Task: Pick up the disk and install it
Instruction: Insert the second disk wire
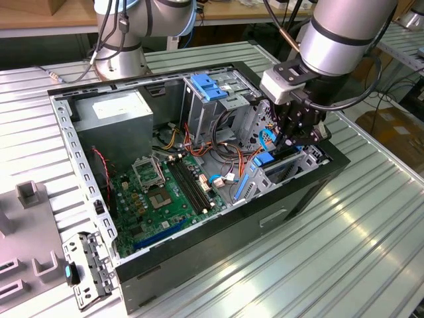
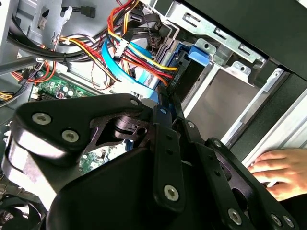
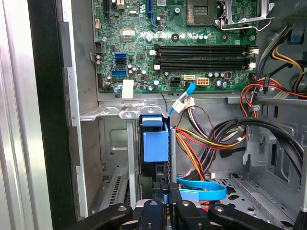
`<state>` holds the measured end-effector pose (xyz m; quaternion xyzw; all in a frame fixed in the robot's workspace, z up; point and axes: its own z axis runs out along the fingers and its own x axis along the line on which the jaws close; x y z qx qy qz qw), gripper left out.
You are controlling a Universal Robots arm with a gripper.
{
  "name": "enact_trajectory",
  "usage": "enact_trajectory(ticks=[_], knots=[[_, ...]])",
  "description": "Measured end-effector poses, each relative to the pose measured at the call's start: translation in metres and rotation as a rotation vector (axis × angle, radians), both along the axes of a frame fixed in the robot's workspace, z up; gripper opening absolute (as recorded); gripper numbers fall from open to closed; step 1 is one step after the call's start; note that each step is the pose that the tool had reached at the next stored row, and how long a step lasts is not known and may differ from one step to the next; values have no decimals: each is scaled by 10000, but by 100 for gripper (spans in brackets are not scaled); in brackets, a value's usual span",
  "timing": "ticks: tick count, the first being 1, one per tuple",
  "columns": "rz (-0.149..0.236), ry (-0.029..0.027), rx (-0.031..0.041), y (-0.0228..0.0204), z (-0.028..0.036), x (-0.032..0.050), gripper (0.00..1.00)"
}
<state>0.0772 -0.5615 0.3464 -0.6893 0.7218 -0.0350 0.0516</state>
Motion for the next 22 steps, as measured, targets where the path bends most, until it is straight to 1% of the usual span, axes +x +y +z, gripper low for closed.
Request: enact_trajectory(ticks=[5,9,12,18,20,21,22], knots=[[0,0,1,0,-3,1,16],[0,0,20,0,-19,1,16],[-1,2,17,-5,-55,0,16],[0,0,26,-6,-60,1,17],[0,0,29,-7,-51,1,17],[1,0,27,-6,-24,1,24],[1,1,24,-4,8,1,24]])
